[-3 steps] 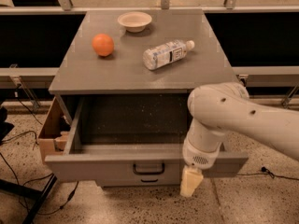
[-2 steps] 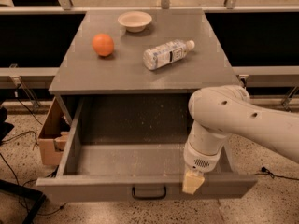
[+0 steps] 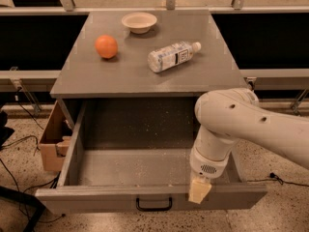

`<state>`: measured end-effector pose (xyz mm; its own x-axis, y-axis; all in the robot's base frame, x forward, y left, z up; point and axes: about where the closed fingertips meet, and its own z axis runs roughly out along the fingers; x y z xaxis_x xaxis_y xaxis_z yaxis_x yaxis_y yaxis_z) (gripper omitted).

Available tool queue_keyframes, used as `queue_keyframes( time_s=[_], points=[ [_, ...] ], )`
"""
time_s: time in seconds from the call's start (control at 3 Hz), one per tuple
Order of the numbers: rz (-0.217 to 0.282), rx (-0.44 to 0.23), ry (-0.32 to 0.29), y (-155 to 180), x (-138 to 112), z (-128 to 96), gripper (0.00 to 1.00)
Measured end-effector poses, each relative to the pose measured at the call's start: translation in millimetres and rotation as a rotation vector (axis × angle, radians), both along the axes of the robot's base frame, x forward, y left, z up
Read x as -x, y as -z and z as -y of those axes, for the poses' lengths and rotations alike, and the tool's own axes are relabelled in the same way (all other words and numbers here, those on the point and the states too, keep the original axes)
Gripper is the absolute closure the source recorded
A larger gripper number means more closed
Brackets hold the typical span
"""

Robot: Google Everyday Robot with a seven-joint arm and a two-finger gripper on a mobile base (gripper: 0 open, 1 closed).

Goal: Open top drawer

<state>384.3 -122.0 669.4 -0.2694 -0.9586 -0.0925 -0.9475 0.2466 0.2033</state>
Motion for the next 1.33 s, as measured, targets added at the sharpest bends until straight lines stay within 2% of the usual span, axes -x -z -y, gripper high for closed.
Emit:
queue_keyframes(
  time_s=[0.33,0.67,1.0,1.33],
  points=[
    [0.001,0.001,0.000,-1,1,0,0.17],
    [0.002,0.003,-0.001,-1,1,1,0.00],
    [0.002,0.003,0.000,-1,1,1,0.00],
    [-0.028,-0.005,0.020,2,34,6,0.18]
  ],
)
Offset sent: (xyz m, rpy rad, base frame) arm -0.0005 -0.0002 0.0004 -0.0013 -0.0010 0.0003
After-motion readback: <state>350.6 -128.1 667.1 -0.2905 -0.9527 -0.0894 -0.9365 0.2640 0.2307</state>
